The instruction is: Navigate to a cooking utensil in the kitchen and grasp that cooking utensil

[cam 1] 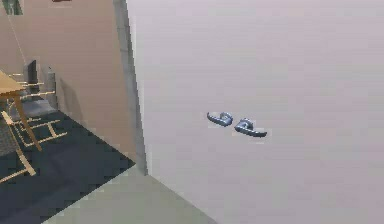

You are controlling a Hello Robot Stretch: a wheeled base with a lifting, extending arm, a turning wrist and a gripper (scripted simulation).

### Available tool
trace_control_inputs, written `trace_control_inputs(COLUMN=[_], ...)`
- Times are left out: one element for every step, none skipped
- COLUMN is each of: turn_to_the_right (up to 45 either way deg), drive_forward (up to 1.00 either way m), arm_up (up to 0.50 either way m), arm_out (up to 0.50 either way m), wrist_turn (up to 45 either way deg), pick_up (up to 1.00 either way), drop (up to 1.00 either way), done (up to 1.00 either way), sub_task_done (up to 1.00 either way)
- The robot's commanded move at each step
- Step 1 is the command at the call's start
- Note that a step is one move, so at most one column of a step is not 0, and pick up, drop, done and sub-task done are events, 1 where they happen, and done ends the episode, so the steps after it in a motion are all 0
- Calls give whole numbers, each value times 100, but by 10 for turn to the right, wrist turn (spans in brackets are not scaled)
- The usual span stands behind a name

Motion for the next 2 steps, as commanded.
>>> trace_control_inputs(turn_to_the_right=[0, -450], drive_forward=[20, 0], arm_up=[0, 0], arm_out=[0, 0], wrist_turn=[0, 0], pick_up=[0, 0], drop=[0, 0], done=[0, 0], sub_task_done=[0, 0])
